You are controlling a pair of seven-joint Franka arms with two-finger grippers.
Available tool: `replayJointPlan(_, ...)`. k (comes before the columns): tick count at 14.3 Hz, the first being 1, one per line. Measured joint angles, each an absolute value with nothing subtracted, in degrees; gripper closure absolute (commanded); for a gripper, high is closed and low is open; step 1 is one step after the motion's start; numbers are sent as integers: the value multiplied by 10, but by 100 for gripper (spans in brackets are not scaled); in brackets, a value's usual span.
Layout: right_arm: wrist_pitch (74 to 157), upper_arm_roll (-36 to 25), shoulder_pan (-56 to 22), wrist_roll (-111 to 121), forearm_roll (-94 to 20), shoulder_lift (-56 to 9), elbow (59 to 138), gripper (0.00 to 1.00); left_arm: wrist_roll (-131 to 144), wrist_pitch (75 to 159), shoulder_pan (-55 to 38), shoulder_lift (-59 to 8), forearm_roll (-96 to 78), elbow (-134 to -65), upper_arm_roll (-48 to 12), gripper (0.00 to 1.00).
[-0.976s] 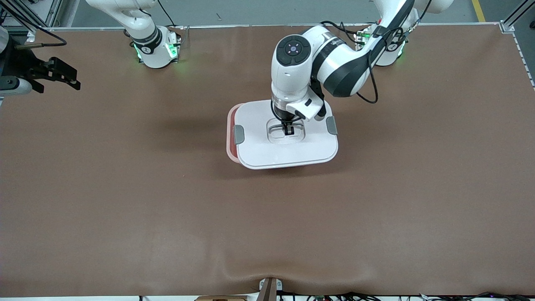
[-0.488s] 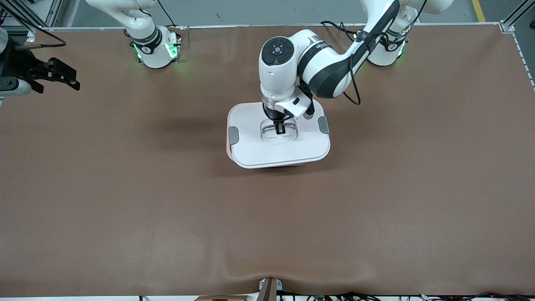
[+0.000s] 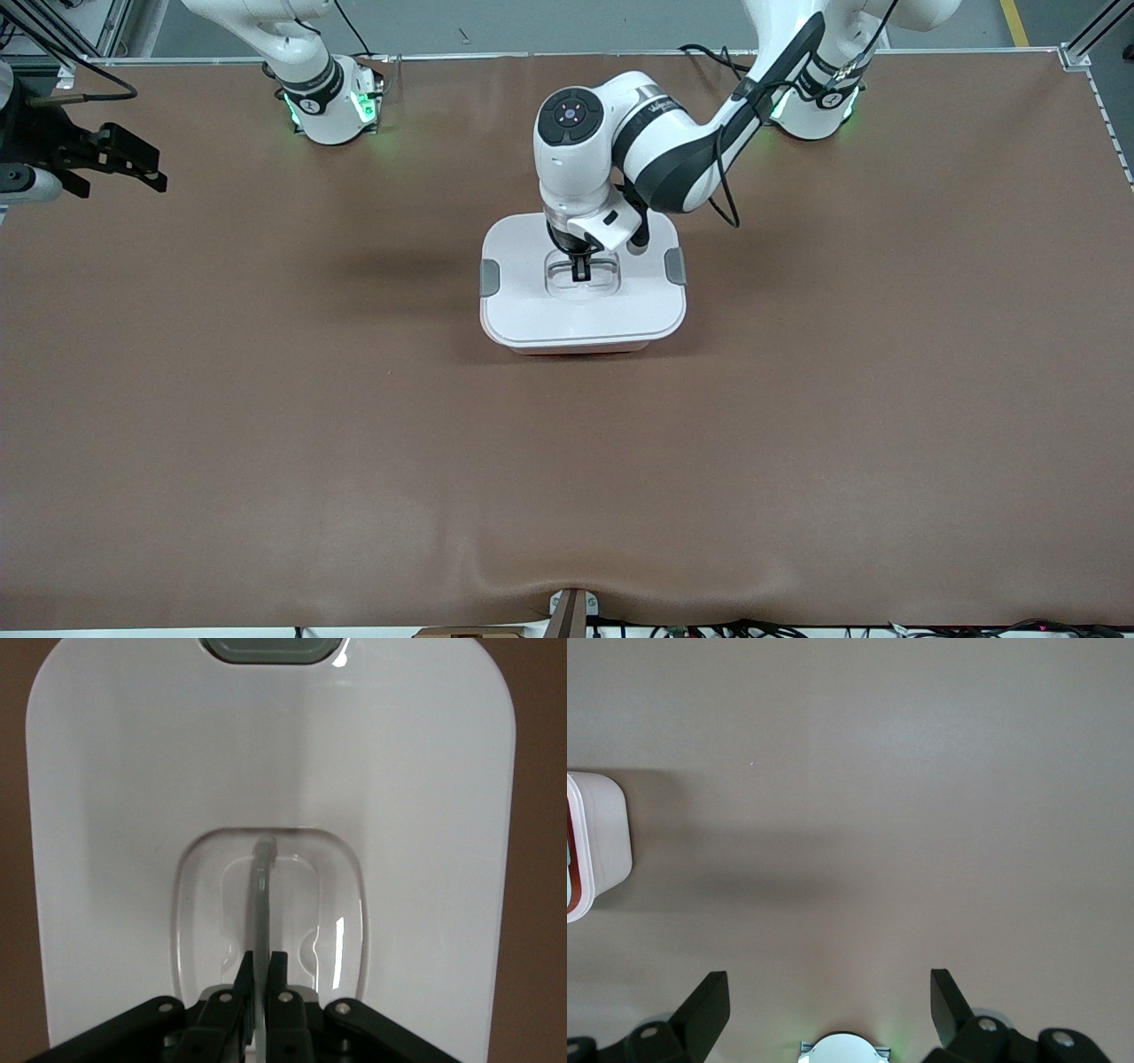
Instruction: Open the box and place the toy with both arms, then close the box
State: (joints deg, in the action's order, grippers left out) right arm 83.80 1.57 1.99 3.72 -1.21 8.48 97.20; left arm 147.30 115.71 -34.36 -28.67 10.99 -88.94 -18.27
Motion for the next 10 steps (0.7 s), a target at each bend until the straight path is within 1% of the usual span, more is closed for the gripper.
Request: replayJointPlan(10,838,16,21,37,-12,85,972,0,1464,1158,-350,-288,128,-894,-183,100)
